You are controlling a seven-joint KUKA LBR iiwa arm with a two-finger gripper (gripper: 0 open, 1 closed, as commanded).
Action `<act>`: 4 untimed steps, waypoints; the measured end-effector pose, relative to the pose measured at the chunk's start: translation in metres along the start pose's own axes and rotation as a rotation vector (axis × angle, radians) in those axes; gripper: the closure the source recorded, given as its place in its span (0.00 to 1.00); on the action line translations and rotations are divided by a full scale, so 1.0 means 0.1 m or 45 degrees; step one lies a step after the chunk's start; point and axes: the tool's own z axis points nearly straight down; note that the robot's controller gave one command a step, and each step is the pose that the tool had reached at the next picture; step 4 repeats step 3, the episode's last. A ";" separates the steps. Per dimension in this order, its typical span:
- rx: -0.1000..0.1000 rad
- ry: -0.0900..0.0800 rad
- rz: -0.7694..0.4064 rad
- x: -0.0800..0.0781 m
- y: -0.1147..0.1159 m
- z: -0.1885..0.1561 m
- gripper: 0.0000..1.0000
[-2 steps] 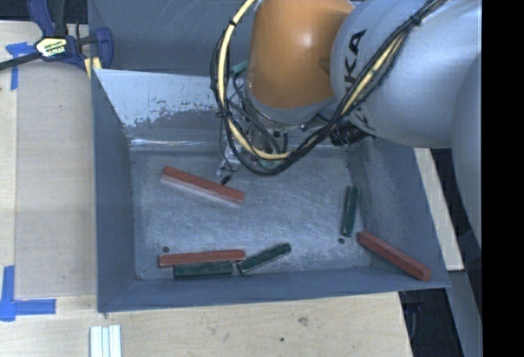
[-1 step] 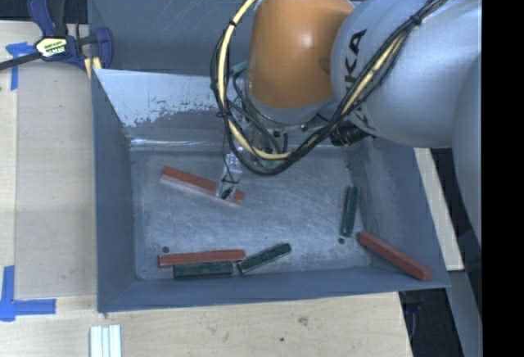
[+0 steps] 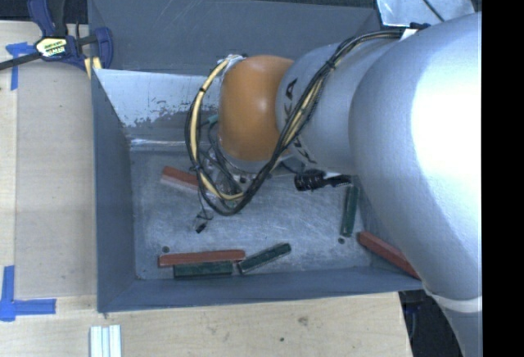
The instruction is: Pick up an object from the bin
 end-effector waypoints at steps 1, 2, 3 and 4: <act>-0.005 -0.010 0.129 -0.36 -0.13 0.24 0.00; -0.009 -0.014 0.126 -0.37 -0.11 0.21 1.00; -0.013 -0.019 0.107 -0.31 -0.07 -2.08 1.00; -0.013 -0.019 0.107 -0.31 -0.07 -2.08 1.00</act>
Offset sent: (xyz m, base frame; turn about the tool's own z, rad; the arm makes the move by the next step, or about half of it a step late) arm 0.0304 -0.0198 -0.0227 0.1022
